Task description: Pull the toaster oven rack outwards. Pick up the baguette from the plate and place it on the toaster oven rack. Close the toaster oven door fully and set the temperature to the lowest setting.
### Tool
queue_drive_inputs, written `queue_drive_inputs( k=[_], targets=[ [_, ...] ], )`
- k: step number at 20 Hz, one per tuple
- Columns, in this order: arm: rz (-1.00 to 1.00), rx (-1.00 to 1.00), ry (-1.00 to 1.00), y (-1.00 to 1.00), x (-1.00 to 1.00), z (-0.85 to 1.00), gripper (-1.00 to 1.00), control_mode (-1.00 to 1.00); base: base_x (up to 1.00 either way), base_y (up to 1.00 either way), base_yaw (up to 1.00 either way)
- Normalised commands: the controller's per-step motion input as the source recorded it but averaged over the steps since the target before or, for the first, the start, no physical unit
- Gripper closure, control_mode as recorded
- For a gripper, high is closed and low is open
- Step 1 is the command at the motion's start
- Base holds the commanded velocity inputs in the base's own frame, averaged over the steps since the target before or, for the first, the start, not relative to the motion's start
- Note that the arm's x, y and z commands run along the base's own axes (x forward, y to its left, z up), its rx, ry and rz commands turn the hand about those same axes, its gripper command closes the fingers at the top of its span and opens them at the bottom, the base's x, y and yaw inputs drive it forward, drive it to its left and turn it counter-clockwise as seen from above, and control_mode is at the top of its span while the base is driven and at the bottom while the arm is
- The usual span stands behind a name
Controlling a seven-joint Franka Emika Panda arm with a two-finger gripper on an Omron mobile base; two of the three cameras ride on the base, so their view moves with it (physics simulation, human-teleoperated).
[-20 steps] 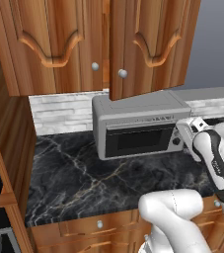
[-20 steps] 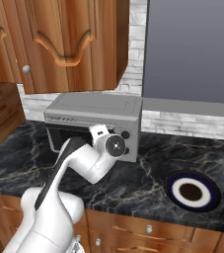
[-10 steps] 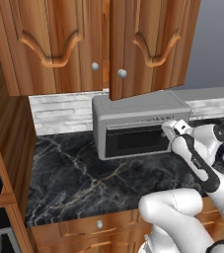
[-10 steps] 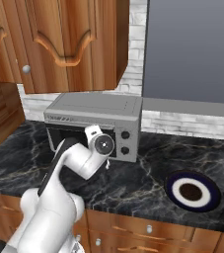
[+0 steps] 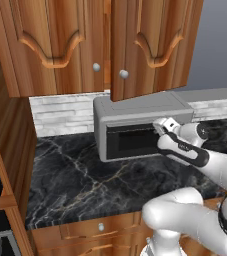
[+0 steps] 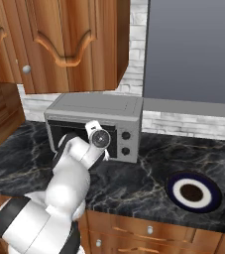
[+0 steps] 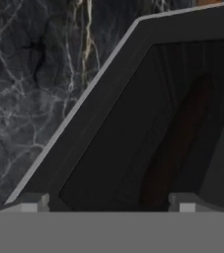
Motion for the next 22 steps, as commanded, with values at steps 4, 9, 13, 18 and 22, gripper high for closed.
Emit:
queue_drive_inputs(
  k=[4, 9, 13, 18, 22],
  targets=[
    [0.00, -0.01, 0.00, 0.01, 0.67, -0.04, -1.00, -1.00, 0.00, 0.00, 0.00],
    [0.00, 0.00, 0.00, 0.00, 0.38, 0.24, -1.00, -1.00, 0.00, 0.00, 0.00],
    [0.00, -0.10, 0.06, -0.02, -0.03, 0.79, -1.00, -1.00, 0.00, 0.00, 0.00],
    [0.00, -0.17, 0.08, -0.19, -0.31, 0.84, -1.00, -1.00, 0.00, 0.00, 0.00],
    [0.00, -0.15, 0.08, -0.31, -0.61, 0.91, -1.00, -1.00, 0.00, 0.00, 0.00]
  ],
)
